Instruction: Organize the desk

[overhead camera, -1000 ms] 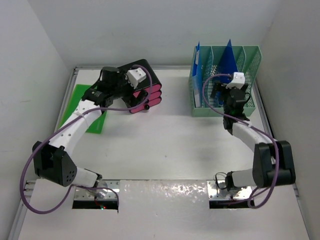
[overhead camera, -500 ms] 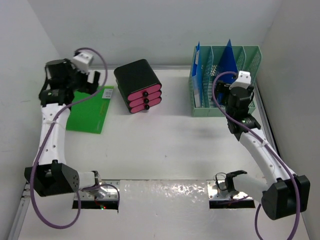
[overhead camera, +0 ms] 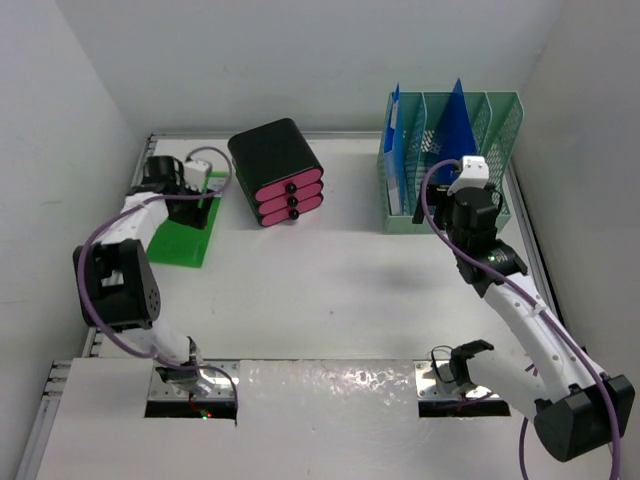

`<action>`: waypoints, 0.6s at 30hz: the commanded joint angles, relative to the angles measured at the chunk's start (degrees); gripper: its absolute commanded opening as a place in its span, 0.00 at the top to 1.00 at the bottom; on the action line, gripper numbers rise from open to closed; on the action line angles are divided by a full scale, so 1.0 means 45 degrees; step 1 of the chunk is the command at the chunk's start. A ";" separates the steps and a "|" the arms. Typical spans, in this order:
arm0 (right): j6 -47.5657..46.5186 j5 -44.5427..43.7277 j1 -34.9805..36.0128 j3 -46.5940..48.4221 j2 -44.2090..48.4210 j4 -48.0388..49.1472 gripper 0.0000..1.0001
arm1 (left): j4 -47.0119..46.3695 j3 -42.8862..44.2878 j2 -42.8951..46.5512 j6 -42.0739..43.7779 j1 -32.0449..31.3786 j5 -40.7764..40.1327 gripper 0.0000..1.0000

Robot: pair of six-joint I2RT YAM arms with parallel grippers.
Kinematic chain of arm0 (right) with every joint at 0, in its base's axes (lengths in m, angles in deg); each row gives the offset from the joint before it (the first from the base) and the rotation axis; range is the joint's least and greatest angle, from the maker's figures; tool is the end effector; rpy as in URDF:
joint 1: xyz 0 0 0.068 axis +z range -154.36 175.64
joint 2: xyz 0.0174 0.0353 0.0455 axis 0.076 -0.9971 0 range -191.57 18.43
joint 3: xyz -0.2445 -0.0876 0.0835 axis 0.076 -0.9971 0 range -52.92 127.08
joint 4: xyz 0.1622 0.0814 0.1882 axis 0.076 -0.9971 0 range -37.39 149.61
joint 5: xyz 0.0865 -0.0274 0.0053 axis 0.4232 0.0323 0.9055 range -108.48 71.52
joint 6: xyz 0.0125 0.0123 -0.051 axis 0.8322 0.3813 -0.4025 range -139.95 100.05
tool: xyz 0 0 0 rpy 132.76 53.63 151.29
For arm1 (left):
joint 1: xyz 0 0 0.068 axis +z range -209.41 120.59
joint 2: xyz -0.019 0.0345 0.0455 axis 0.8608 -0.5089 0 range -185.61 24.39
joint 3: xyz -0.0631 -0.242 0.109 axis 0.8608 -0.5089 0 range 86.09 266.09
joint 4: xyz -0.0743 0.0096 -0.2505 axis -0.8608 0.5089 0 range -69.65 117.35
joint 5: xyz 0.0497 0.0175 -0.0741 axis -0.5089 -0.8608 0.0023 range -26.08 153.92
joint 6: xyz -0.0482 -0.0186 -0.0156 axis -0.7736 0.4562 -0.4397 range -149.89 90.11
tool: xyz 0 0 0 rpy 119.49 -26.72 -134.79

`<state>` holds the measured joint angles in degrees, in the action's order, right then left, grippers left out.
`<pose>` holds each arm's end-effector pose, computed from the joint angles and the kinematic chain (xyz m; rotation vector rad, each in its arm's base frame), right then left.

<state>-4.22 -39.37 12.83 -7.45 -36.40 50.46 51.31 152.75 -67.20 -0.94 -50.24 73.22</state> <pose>0.2150 0.0533 0.3147 0.2226 1.8589 0.0504 0.3327 0.0479 0.2381 0.4964 2.4790 0.0588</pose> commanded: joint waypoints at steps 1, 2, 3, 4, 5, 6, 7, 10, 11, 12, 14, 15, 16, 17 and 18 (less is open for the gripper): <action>0.0216 0.0130 0.0223 -0.0397 0.0328 0.0177 0.02 | -0.1701 -0.0669 -0.0017 -0.0339 -0.1232 -0.1322 0.30; 0.0197 -0.0025 0.0242 -0.0456 0.0367 0.0197 0.02 | -0.1994 -0.0980 -0.0172 -0.0397 -0.1391 -0.1789 0.28; 0.0197 -0.0104 0.0242 -0.0534 0.0426 0.0216 0.02 | -0.2191 -0.1042 -0.0270 -0.0572 -0.1432 -0.1890 0.28; 0.0197 -0.0163 0.0242 -0.0632 0.0523 0.0236 0.02 | -0.2425 -0.1081 -0.0407 -0.0709 -0.1432 -0.2007 0.28; 0.0216 -0.0106 0.0262 -0.0691 0.0601 0.0255 0.02 | -0.2640 -0.1313 -0.0601 -0.0807 -0.1413 -0.2762 0.28; 0.0197 -0.0086 0.0281 -0.0749 0.0660 0.0333 0.02 | -0.2912 -0.1470 -0.0661 -0.0944 -0.1471 -0.2982 0.28; 0.0235 -0.0086 0.0262 -0.0846 0.0757 0.0372 0.02 | -0.3379 -0.1607 -0.0855 -0.0945 -0.1548 -0.3197 0.28; 0.0236 -0.0164 0.0281 -0.0867 0.0798 0.0451 0.02 | -0.3891 -0.1726 -0.1596 -0.1003 -0.1705 -0.4155 0.28; 0.0236 -0.0144 0.0281 -0.0828 0.0797 0.0431 0.02 | -0.3911 -0.1668 -0.1793 -0.1042 -0.1706 -0.4079 0.29; 0.0236 -0.0106 0.0301 -0.0809 0.0797 0.0392 0.02 | -0.3892 -0.1648 -0.1949 -0.1062 -0.1725 -0.3943 0.29; 0.0255 -0.0047 0.0301 -0.0769 0.0836 0.0373 0.02 | -0.3892 -0.1706 -0.2399 -0.1023 -0.1725 -0.3669 0.30; 0.0236 -0.0027 0.0301 -0.0769 0.0836 0.0353 0.02 | -0.3988 -0.1726 -0.2516 -0.1004 -0.1725 -0.3649 0.30; 0.0255 -0.0046 0.0301 -0.0769 0.0856 0.0372 0.02 | -0.4047 -0.1745 -0.2749 -0.1004 -0.1725 -0.3649 0.30; 0.0275 -0.0047 0.0282 -0.0789 0.0914 0.0392 0.02 | -0.4067 -0.1784 -0.2887 -0.0965 -0.1725 -0.3571 0.31; 0.0294 -0.0085 0.0301 -0.0808 0.0934 0.0431 0.02 | -0.4087 -0.1784 -0.3082 -0.0984 -0.1725 -0.3551 0.34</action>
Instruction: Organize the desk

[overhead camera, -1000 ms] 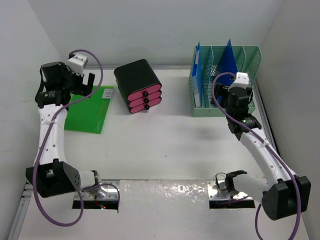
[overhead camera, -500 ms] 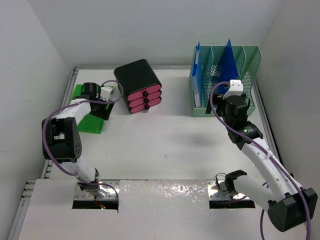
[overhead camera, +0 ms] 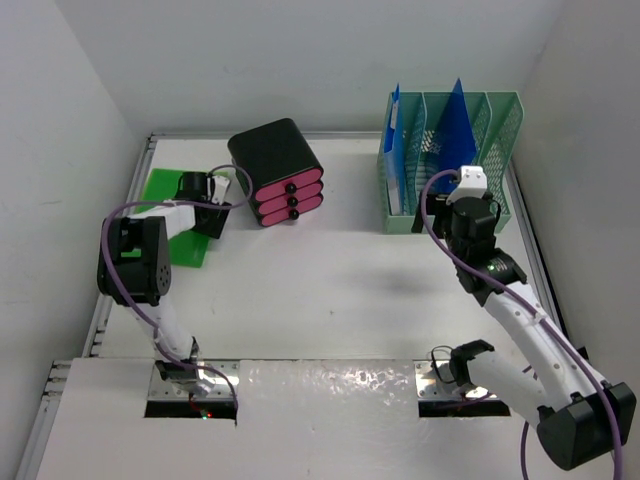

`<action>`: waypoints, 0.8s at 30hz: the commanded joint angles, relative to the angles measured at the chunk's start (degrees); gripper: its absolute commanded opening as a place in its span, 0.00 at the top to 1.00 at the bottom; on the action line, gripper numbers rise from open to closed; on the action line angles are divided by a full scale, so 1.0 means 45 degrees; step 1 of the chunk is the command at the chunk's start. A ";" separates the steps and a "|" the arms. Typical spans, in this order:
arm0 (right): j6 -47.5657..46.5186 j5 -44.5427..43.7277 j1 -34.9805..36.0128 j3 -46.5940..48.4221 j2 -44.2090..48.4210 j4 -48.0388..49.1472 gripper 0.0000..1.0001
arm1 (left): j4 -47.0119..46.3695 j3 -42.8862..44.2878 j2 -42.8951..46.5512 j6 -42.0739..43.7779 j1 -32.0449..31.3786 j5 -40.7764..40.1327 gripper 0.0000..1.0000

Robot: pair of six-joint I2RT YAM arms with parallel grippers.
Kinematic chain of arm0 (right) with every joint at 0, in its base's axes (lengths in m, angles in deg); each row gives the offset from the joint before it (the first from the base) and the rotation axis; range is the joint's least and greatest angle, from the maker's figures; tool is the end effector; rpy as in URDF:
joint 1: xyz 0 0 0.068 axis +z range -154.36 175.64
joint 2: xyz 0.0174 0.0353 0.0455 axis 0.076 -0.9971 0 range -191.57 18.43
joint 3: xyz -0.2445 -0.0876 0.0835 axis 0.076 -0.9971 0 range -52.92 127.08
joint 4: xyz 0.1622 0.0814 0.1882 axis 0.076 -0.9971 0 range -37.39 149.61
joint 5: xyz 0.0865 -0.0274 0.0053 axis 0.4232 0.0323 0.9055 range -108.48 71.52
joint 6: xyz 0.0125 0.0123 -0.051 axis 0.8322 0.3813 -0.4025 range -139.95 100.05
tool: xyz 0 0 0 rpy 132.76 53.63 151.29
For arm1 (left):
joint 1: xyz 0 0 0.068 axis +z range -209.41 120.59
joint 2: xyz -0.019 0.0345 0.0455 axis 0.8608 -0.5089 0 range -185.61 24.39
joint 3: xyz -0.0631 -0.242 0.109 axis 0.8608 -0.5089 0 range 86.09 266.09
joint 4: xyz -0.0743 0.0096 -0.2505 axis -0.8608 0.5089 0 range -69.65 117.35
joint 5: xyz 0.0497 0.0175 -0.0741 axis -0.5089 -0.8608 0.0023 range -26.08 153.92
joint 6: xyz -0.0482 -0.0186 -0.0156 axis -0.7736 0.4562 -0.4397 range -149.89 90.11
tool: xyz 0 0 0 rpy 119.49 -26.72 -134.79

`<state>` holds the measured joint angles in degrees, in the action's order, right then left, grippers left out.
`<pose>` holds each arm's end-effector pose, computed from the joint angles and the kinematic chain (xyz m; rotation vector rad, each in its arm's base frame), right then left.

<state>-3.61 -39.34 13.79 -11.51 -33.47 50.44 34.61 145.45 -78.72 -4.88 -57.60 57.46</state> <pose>0.2035 0.0534 0.2997 0.2136 1.8789 0.0621 0.3560 0.0153 0.1517 0.4829 2.5616 0.3162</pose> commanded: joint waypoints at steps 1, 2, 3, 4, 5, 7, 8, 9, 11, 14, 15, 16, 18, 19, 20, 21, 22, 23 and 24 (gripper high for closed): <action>0.0178 -0.0090 0.0068 0.0076 0.0303 0.0475 0.02 | -0.0376 -0.0162 -0.0601 -0.0110 -0.0088 0.0086 0.38; 0.0217 -0.0090 0.0087 0.0076 0.0341 0.0514 0.02 | -0.0396 -0.0181 -0.0680 -0.0129 -0.0088 0.0107 0.43; 0.0217 -0.0052 0.0107 0.0076 0.0342 0.0514 0.02 | -0.0396 -0.0182 -0.0796 -0.0149 -0.0088 0.0146 0.57; 0.0236 -0.0051 0.0107 0.0095 0.0342 0.0514 0.02 | -0.0396 -0.0182 -0.0836 -0.0149 -0.0088 0.0262 0.67; 0.0217 -0.0051 0.0107 0.0114 0.0322 0.0475 0.02 | -0.0376 -0.0201 -0.0895 -0.0149 -0.0069 0.0437 0.78; 0.0217 -0.0129 0.0107 0.0231 0.0342 0.0339 0.03 | -0.0279 -0.0279 -0.0915 -0.0091 -0.0069 0.0827 1.00; 0.0198 -0.0149 0.0107 0.0270 0.0342 0.0222 0.03 | -0.0259 -0.0357 -0.0895 -0.0090 -0.0049 0.0946 1.00; 0.0197 -0.0168 0.0165 0.0310 0.0361 0.0182 0.03 | -0.0240 -0.0396 -0.0818 -0.0090 -0.0049 0.1063 1.00; 0.0217 -0.0188 0.0185 0.0310 0.0439 0.0105 0.04 | -0.0046 -0.0513 -0.0701 -0.0090 0.0086 0.1396 1.00; 0.0295 -0.0013 0.0282 0.0388 0.0478 0.0007 0.05 | 0.0443 -0.0514 -0.0175 -0.0226 0.0554 0.2780 1.00; 0.0314 0.0084 0.0321 0.0427 0.0478 -0.0032 0.06 | 0.0579 -0.0533 0.0311 -0.0266 0.0711 0.3092 1.00; 0.0373 0.0143 0.0554 0.0485 0.0440 -0.0129 0.07 | 0.0832 -0.0553 0.0586 -0.0343 0.0848 0.3637 1.00; 0.0373 -0.0050 0.1351 0.0739 0.0226 -0.0286 0.10 | 0.1010 -0.0766 0.1637 -0.0344 0.1141 0.3973 1.00; 0.0373 -0.0515 0.1724 0.0952 0.0147 -0.0345 0.12 | 0.1030 -0.1038 0.2398 -0.0325 0.1239 0.4013 1.00; 0.0354 -0.0829 0.2173 0.0993 0.0069 -0.0365 0.13 | 0.1030 -0.1196 0.2754 -0.0286 0.1259 0.4052 1.00; 0.0257 -0.1181 0.3125 0.0974 0.0010 -0.0055 0.13 | 0.0991 -0.1391 0.3144 -0.0228 0.1259 0.4110 1.00; 0.0256 -0.1552 0.3559 0.0916 0.0029 0.0160 0.13 | 0.0759 -0.1625 0.3457 -0.0227 0.1259 0.4092 1.00; 0.0256 -0.2232 0.4028 0.0703 0.0068 0.0433 0.13 | 0.0679 -0.2091 0.4002 -0.0246 0.1298 0.4072 1.00; 0.0275 -0.2452 0.4400 0.0604 0.0049 0.0707 0.14 | 0.0678 -0.2270 0.4258 -0.0246 0.1318 0.4227 1.00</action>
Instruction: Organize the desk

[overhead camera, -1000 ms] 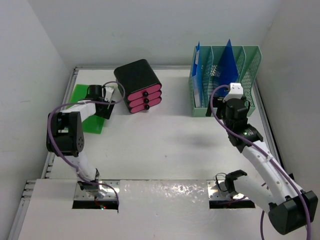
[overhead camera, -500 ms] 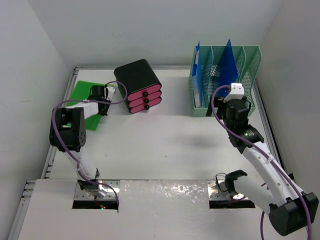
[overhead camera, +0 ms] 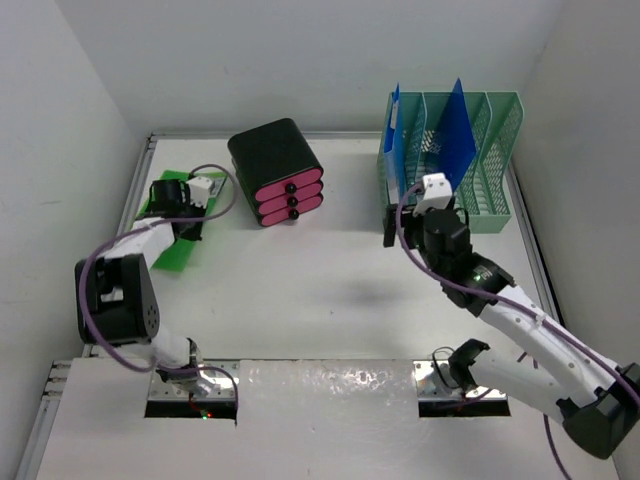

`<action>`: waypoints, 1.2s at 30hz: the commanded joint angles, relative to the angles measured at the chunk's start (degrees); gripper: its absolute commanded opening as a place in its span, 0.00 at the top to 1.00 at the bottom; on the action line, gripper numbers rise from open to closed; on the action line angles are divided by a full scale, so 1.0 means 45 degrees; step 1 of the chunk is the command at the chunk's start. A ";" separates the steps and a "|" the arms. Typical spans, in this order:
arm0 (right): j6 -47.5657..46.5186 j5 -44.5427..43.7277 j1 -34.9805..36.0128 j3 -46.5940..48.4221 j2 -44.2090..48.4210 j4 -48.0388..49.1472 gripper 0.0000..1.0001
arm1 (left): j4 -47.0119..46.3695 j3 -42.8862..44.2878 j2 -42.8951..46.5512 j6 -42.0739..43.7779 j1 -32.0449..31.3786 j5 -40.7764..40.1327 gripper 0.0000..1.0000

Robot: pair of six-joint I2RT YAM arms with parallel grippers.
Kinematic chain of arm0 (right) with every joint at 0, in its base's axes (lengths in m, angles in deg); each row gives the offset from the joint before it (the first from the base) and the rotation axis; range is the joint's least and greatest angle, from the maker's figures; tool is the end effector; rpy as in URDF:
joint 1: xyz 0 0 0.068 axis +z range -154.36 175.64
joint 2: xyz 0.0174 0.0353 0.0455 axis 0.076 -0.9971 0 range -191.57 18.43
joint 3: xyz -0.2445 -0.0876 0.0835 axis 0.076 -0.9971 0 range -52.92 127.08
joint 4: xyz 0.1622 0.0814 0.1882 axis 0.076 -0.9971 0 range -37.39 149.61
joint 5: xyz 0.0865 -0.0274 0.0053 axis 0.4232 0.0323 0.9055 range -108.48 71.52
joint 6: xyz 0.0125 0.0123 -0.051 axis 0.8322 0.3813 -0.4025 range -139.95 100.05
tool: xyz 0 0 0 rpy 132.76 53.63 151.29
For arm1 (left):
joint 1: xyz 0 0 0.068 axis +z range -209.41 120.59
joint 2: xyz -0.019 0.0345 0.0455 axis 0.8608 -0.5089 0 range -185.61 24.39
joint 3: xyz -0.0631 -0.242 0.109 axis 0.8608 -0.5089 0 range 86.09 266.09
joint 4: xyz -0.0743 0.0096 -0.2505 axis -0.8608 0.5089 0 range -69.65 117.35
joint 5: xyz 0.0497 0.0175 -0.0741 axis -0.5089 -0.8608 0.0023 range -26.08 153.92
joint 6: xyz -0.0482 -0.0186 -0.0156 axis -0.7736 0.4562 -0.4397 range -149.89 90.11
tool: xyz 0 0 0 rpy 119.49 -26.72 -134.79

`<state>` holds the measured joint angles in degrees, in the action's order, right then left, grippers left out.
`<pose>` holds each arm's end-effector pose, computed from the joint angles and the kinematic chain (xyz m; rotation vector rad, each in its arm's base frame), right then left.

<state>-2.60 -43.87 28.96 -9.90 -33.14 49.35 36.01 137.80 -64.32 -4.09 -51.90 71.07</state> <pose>0.1819 0.1014 0.3091 0.0384 1.8702 0.1897 0.3101 0.0364 0.1909 0.4463 2.4417 0.0917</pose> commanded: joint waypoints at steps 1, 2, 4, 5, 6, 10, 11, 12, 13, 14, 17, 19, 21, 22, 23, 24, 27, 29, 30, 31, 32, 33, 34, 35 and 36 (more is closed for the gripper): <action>0.0110 -0.1680 0.1864 0.0147 -0.0082 0.1513 0.14 | 0.0542 -0.0687 0.1273 -0.0421 0.0128 0.1357 1.00; 0.0149 -0.2089 0.2337 0.0146 -0.0218 0.1770 0.16 | 0.0679 -0.0863 0.1739 -0.0421 0.0148 0.1494 1.00; 0.0150 -0.2540 0.4010 0.0321 -0.0937 0.2316 0.18 | 0.1107 -0.0903 0.2249 -0.0441 0.0245 0.1671 1.00; 0.0130 -0.2755 0.4659 0.0515 -0.1290 0.2861 0.18 | 0.1206 -0.0923 0.2793 -0.0460 0.0246 0.1671 1.00; 0.0053 -0.2699 0.5748 0.0614 -0.1680 0.3910 0.18 | 0.1459 -0.0942 0.3069 -0.0480 0.0284 0.1652 1.00; 0.0851 -0.1667 0.7203 0.1373 -0.4545 0.6806 0.17 | 0.1676 -0.1429 0.4532 -0.0636 0.0363 0.1515 1.00; 0.1201 -0.1276 0.7321 0.1686 -0.5077 0.7198 0.16 | 0.1715 -0.1528 0.4749 -0.0597 0.0402 0.1437 1.00; 0.2094 -0.0731 0.7361 0.2056 -0.5605 0.7434 0.16 | 0.1909 -0.1625 0.4984 -0.0539 0.0441 0.1417 1.00; 0.2528 -0.0455 0.7380 0.2737 -0.6596 0.7533 0.16 | 0.2046 -0.1684 0.5353 -0.0461 0.0441 0.1417 1.00; 0.3016 -0.0143 0.7419 0.3014 -0.7051 0.7708 0.16 | 0.2183 -0.1723 0.5550 -0.0383 0.0422 0.1417 1.00; 0.5239 0.0602 0.7575 0.3660 -0.8688 0.9480 0.17 | 0.2457 -0.1879 0.6351 -0.0051 0.0441 0.1165 1.00; 0.5947 0.0409 0.7595 0.4398 -0.9473 0.9799 0.17 | 0.2496 -0.2035 0.6780 -0.0011 0.0460 0.1027 1.00; 0.6766 0.0058 0.7576 0.5142 -1.0704 0.9665 0.16 | 0.2690 -0.2095 0.6997 0.0086 0.0460 0.1123 1.00; 0.7042 -0.0196 0.7576 0.5900 -1.1114 0.9605 0.17 | 0.2788 -0.2114 0.7152 0.0125 0.0460 0.1201 1.00; 0.7508 -0.0237 0.7576 0.6314 -1.1891 0.9547 0.17 | 0.2886 -0.2114 0.7212 0.0164 0.0460 0.1396 1.00; 0.7726 -0.0218 0.7576 0.6743 -1.2266 0.9237 0.17 | 0.3022 -0.2114 0.7251 0.0184 0.0460 0.1475 1.00; 0.8760 -0.0179 0.7576 0.8888 -1.3670 0.8028 0.17 | 0.3258 -0.2037 0.7485 0.0165 0.0460 0.1710 1.00; 0.9656 -0.0276 0.7537 0.9420 -1.4240 0.7498 0.17 | 0.3433 -0.2114 0.7544 0.0242 0.0460 0.1884 1.00; 1.0087 -0.0296 0.7498 0.9887 -1.4784 0.7225 0.17 | 0.3415 -0.2153 0.7622 0.0320 0.0441 0.1905 1.00; 1.0961 -0.0083 0.7343 1.0066 -1.5002 0.6758 0.17 | 0.3318 -0.2289 0.7661 0.0340 0.0460 0.1731 1.00; 1.1376 0.0035 0.7283 1.0164 -1.5198 0.6656 0.17 | 0.3317 -0.2329 0.7681 0.0360 0.0460 0.1652 1.00; 1.1767 -0.0003 0.7244 1.0088 -1.5471 0.6694 0.17 | 0.3336 -0.2387 0.7759 0.0418 0.0460 0.1632 1.00; 1.2022 -0.0003 0.7186 1.0049 -1.5589 0.6772 0.18 | 0.3336 -0.2407 0.7798 0.0496 0.0460 0.1613 1.00; 1.2315 -0.0080 0.7147 1.0087 -1.5726 0.6695 0.18 | 0.3375 -0.2407 0.7837 0.0516 0.0460 0.1632 1.00; 1.2376 -0.0042 0.7107 1.0300 -1.5979 0.6559 0.18 | 0.3414 -0.2388 0.7896 0.0574 0.0460 0.1671 1.00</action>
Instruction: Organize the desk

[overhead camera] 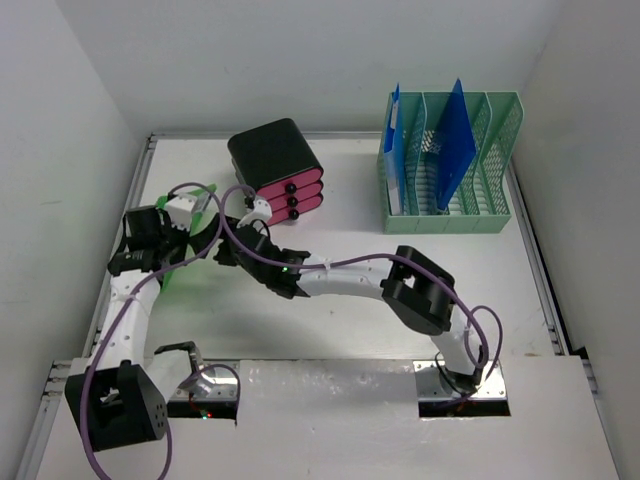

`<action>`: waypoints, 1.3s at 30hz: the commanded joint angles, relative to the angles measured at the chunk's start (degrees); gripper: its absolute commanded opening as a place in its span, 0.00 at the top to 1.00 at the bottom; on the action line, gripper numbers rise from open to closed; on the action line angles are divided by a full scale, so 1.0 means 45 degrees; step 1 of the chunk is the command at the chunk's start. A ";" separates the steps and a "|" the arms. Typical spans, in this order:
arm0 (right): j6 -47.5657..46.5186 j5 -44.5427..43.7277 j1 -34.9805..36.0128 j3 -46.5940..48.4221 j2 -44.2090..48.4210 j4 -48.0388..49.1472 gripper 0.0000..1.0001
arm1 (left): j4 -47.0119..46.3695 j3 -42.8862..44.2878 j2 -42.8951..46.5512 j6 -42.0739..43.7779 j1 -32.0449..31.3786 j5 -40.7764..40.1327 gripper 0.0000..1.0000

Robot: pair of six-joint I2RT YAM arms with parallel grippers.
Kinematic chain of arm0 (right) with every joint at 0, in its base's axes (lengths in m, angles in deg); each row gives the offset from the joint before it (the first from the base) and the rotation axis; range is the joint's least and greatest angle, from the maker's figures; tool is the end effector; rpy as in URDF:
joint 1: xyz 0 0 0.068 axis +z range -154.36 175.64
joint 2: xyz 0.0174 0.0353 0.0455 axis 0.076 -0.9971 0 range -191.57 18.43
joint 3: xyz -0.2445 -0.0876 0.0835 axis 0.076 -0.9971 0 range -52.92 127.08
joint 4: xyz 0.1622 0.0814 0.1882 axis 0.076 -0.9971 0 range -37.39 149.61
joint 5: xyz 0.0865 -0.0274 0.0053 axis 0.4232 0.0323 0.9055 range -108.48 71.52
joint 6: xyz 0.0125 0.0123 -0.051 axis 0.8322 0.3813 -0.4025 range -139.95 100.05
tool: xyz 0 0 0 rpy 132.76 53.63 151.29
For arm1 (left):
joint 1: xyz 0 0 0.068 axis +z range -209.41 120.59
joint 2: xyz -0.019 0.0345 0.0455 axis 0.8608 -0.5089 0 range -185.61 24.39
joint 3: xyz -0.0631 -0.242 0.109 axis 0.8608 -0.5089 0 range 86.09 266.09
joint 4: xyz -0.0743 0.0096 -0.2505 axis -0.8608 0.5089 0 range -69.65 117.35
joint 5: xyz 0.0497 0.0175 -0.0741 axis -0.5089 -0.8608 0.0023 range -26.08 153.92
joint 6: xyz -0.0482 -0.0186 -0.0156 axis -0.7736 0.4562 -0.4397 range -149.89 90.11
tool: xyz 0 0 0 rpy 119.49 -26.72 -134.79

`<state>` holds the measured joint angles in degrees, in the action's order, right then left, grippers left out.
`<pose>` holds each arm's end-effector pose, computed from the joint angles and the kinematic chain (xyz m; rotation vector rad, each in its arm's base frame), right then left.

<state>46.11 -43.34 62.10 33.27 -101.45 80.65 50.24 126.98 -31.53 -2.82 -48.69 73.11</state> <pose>0.2103 0.4455 0.2332 0.3336 1.9302 1.2424 0.1992 0.0319 0.2494 0.4110 2.3100 0.1367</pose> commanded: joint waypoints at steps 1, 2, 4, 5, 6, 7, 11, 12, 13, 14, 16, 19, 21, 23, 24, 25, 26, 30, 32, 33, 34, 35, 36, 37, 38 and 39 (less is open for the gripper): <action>0.1685 -0.0101 -0.0295 0.0806 -0.0938 -0.0494 0.18 | 0.0252 -0.0003 0.0630 0.0293 -0.0273 0.1219 1.00; 0.2035 0.0171 -0.0431 0.0846 -0.1075 -0.0225 0.18 | 0.0291 -0.0003 0.0649 0.0351 -0.0254 0.1277 1.00; 0.2543 0.0581 -0.0704 0.0923 -0.1542 0.0167 0.18 | 0.0369 0.0036 0.0689 0.0468 -0.0273 0.1627 1.00; 0.2894 0.0835 -0.0802 0.1079 -0.1719 0.0265 0.18 | 0.0447 0.0075 0.0689 0.0508 -0.0273 0.1745 1.00; 0.3052 0.1301 -0.0919 0.1138 -0.1856 0.0402 0.19 | 0.0448 0.0114 0.0669 0.0489 -0.0254 0.1824 1.00; 0.3170 0.1383 -0.1036 0.0946 -0.1877 0.0751 0.19 | 0.0448 0.0153 0.0650 0.0488 -0.0254 0.1902 1.00; 0.3173 0.0936 -0.1057 -0.0986 -0.1041 0.2780 0.21 | 0.0117 0.0075 0.0572 0.0450 -0.0273 0.1650 1.00; 0.3074 0.0838 -0.1038 -0.1551 -0.0844 0.2960 0.21 | 0.0019 0.0017 0.0494 0.0449 -0.0254 0.1552 1.00; 0.2919 0.0702 -0.1018 -0.1827 -0.0668 0.3155 0.21 | -0.0117 -0.0003 0.0474 0.0430 -0.0273 0.1397 1.00; 0.2840 0.0585 -0.1018 -0.2468 -0.0279 0.3718 0.21 | -0.0157 -0.0061 0.0454 0.0449 -0.0254 0.1298 1.00; 0.2761 0.0390 -0.1018 -0.2941 0.0055 0.4132 0.21 | -0.0177 -0.0081 0.0474 0.0449 -0.0254 0.1317 1.00; 0.2488 0.0369 -0.1038 -0.3080 0.0213 0.4350 0.21 | 0.0288 -0.0004 0.0493 0.0837 -0.0254 0.1841 1.00; 0.2448 0.0388 -0.1038 -0.2652 0.0000 0.4251 0.20 | 0.0641 0.0055 0.0610 0.1228 -0.0273 0.2252 1.00; 0.2856 0.0388 -0.1038 -0.2204 -0.0293 0.3708 0.20 | 0.1460 0.0210 0.0708 0.2087 -0.0273 0.2955 1.00; 0.3187 0.0388 -0.1038 -0.1621 -0.0701 0.3375 0.20 | 0.1773 0.0289 0.0727 0.2399 -0.0254 0.3209 1.00; 0.3616 0.0369 -0.1038 -0.1306 -0.0898 0.2657 0.20 | 0.2240 0.0386 0.0747 0.2847 -0.0254 0.3289 1.00; 0.3814 0.0369 -0.1018 -0.0684 -0.1074 0.2224 0.20 | 0.2399 0.0581 0.0786 0.2987 -0.0254 0.3251 1.00; 0.5296 0.0756 -0.1037 0.0142 -0.2030 0.0542 0.17 | 0.2732 0.0973 0.0864 0.3242 -0.0254 0.2997 1.00; 0.6138 0.1206 -0.1115 0.0570 -0.2383 0.0111 0.17 | 0.3025 0.1264 0.0903 0.3417 -0.0254 0.2996 1.00; 0.6275 0.1421 -0.1135 0.0766 -0.2539 -0.0006 0.17 | 0.3123 0.1344 0.0923 0.3553 -0.0254 0.2939 1.00; 0.6315 0.1462 -0.1135 0.1213 -0.2792 -0.0413 0.17 | 0.3336 0.1538 0.1020 0.3613 -0.0254 0.2938 1.00; 0.6316 0.1520 -0.1135 0.1430 -0.2891 -0.0726 0.17 | 0.3454 0.1598 0.1040 0.3671 -0.0273 0.2938 1.00; 0.6316 0.1637 -0.1135 0.1645 -0.2989 -0.0981 0.16 | 0.3552 0.1676 0.1059 0.3691 -0.0254 0.2938 1.00; 0.6412 0.1696 -0.1135 0.1782 -0.3164 -0.1177 0.16 | 0.3573 0.1696 0.1060 0.3692 -0.0254 0.2938 1.00; 0.6510 0.1755 -0.1155 0.1900 -0.3243 -0.1121 0.16 | 0.3611 0.1735 0.1060 0.3730 -0.0254 0.2938 1.00; 0.6607 0.1833 -0.1135 0.1959 -0.3321 -0.1120 0.16 | 0.3747 0.1735 0.1060 0.3905 -0.0254 0.3151 1.00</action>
<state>73.13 -36.61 57.22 39.22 -116.11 79.29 65.78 132.18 -27.99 12.57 -49.74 84.21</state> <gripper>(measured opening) 0.842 0.028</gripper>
